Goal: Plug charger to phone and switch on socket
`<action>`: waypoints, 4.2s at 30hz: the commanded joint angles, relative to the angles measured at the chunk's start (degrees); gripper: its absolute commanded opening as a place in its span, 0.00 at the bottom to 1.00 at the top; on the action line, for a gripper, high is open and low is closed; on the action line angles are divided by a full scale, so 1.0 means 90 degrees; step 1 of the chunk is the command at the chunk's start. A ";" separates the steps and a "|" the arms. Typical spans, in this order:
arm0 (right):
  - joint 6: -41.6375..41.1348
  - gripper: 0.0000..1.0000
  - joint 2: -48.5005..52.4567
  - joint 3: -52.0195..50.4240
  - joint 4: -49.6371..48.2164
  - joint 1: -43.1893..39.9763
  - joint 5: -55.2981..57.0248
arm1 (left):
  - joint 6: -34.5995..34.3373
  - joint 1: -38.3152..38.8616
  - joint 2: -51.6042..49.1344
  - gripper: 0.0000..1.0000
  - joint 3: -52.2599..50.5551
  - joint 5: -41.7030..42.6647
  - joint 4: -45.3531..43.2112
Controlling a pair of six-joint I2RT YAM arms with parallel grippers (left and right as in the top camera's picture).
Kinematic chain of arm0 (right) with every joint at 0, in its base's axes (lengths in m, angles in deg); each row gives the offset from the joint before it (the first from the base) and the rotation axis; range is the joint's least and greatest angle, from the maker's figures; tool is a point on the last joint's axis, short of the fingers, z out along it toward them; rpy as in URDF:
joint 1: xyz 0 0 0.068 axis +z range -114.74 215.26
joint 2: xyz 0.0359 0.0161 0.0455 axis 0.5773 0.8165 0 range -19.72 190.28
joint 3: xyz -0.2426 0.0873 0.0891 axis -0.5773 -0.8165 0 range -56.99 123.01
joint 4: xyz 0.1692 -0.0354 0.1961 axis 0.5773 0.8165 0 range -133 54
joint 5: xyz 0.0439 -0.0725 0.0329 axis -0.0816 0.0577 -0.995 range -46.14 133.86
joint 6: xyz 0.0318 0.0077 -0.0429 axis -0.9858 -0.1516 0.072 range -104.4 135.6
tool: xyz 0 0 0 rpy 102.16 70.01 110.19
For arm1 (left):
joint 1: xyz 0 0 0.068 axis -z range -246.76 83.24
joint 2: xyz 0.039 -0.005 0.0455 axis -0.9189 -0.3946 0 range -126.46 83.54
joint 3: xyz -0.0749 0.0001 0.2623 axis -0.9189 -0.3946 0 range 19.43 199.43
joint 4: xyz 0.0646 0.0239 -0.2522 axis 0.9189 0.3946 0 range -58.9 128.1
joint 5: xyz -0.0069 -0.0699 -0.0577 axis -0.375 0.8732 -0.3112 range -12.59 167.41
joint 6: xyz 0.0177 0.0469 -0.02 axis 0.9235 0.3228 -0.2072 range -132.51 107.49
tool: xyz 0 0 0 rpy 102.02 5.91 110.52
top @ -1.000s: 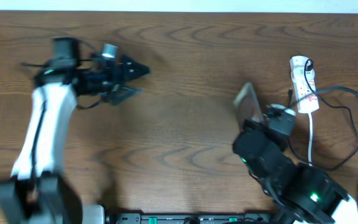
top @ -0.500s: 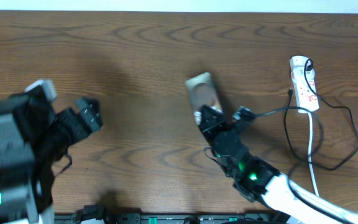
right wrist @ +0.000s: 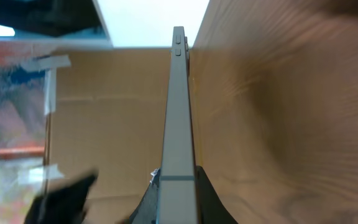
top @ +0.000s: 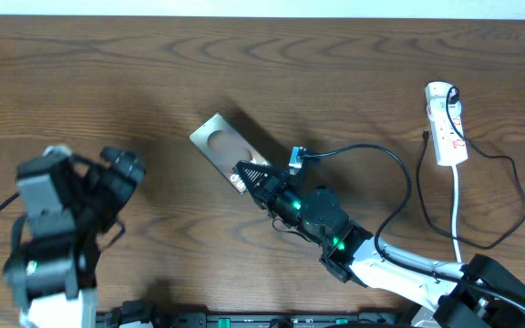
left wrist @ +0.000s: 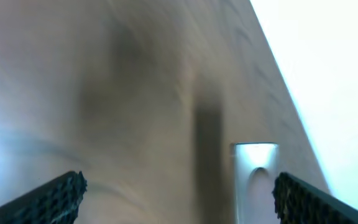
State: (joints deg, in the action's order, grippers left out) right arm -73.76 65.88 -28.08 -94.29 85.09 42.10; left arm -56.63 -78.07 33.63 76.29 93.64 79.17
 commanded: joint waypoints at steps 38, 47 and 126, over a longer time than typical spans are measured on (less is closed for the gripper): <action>-0.3133 0.01 -0.0046 0.0073 -0.0221 0.0058 -0.0039 | -0.2035 0.1520 -0.2895 0.58 -0.0376 0.3189 -0.1807; -0.3133 0.01 -0.0046 0.0073 -0.0187 0.0066 0.0017 | -0.2543 0.1795 -0.2895 0.43 -0.0376 0.2856 -0.2314; 0.4238 0.61 -0.3160 0.1236 0.8833 -0.3043 0.2958 | -0.1875 0.2142 -0.5314 0.08 -0.0376 0.7242 -0.5282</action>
State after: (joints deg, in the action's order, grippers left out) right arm -35.06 32.29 -23.56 -17.97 60.39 65.58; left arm -72.74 -58.73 -14.54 72.27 156.21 32.07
